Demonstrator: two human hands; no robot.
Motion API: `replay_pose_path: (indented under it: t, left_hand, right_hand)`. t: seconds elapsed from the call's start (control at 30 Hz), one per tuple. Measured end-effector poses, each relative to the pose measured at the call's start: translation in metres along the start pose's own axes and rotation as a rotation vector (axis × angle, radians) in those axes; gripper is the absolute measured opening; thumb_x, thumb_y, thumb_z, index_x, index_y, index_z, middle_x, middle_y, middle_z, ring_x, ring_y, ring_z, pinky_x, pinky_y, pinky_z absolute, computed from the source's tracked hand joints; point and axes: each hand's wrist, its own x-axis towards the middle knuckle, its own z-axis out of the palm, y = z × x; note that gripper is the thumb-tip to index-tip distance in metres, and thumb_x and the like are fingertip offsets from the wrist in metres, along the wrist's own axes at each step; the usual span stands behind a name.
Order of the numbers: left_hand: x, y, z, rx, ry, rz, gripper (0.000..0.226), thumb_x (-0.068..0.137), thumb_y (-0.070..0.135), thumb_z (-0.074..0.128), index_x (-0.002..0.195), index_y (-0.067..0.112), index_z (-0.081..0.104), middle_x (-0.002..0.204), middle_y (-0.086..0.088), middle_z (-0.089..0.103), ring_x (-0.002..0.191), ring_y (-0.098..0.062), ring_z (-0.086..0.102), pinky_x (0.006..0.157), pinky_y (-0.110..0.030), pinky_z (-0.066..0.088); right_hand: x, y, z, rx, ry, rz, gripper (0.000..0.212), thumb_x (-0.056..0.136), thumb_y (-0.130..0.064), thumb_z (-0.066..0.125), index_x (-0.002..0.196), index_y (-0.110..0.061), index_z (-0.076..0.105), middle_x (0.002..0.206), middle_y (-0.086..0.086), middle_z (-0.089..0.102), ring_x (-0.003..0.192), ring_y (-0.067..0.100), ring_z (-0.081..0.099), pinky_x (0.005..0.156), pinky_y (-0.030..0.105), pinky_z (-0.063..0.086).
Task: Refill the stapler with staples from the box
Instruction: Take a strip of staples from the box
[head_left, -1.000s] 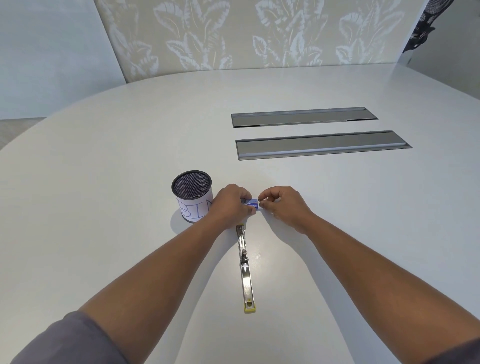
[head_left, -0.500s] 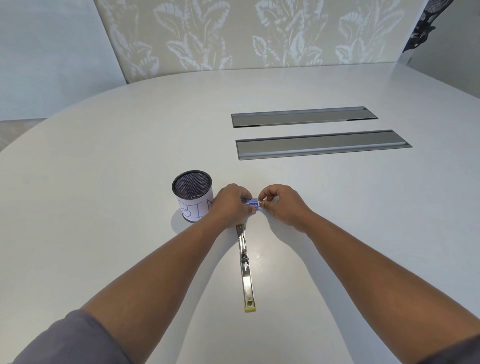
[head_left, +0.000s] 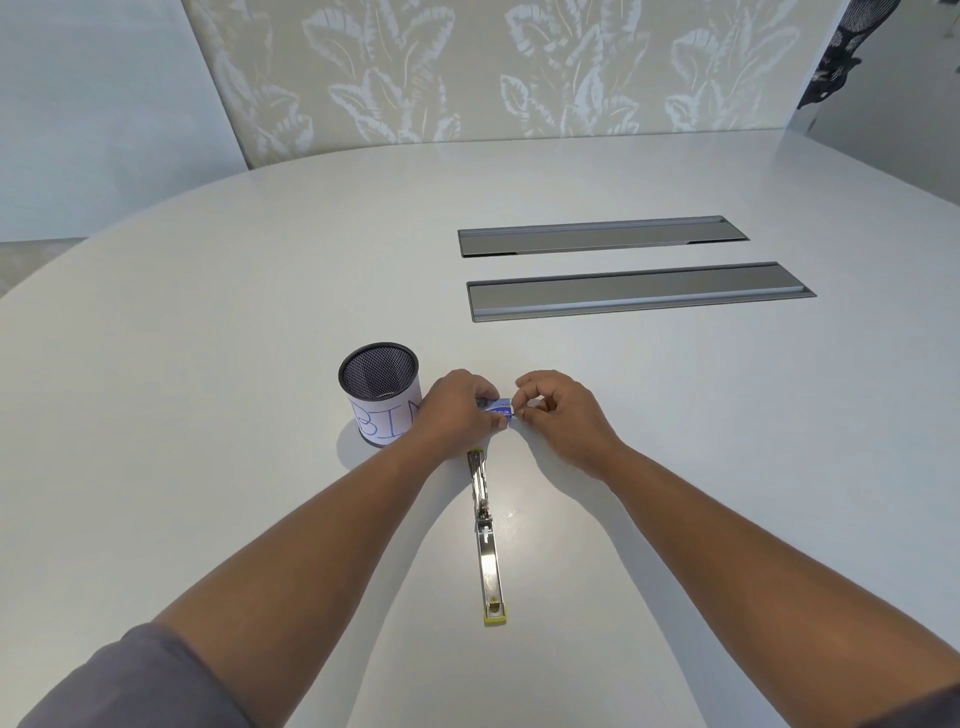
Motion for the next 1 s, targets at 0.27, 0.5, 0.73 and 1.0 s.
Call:
replay_pose_path:
  t: [0.27,0.5,0.73,1.0]
  left_hand:
    - [-0.0001,-0.0011,0.0001,0.002,0.000,0.000,0.030,0.079,0.031,0.083,0.106,0.020,0.077,0.102,0.001,0.070,0.096,-0.021,0.065,0.085,-0.036,0.055]
    - [0.0004,-0.0002,-0.0002,0.009,0.000,-0.002,0.026,0.078,0.030,0.084,0.101,0.021,0.078,0.099,0.000,0.071,0.093,-0.021,0.066,0.085,-0.038,0.057]
    - [0.0009,-0.0022,0.0009,0.001,0.004,0.000,0.031,0.077,0.028,0.085,0.106,0.019,0.077,0.104,0.000,0.072,0.097,-0.021,0.066,0.088,-0.042,0.057]
    - [0.0006,-0.0016,0.0016,-0.009,0.010,-0.009,0.032,0.077,0.029,0.085,0.107,0.019,0.077,0.104,-0.001,0.071,0.096,-0.022,0.065,0.088,-0.040,0.056]
  right_hand:
    - [-0.0057,-0.0005,0.0021,0.122,0.054,0.053,0.014,0.089,-0.014,0.073,0.085,-0.027,0.076,0.086,0.005,0.075,0.061,0.014,0.049,0.065,0.034,0.042]
    - [-0.0095,-0.0031,0.0017,0.158,0.117,-0.001,0.013,0.087,-0.007,0.073,0.090,-0.019,0.075,0.079,-0.030,0.065,0.075,0.007,0.055,0.069,0.024,0.044]
    - [-0.0095,-0.0008,-0.0048,0.286,0.117,-0.011,0.025,0.086,0.006,0.070,0.100,-0.014,0.070,0.087,-0.007,0.068,0.076,0.001,0.060,0.070,0.024,0.056]
    - [-0.0110,0.0025,-0.0012,-0.035,0.009,-0.039,0.040,0.076,0.000,0.071,0.109,-0.023,0.069,0.117,-0.009,0.050,0.098,0.011,0.059,0.073,0.014,0.047]
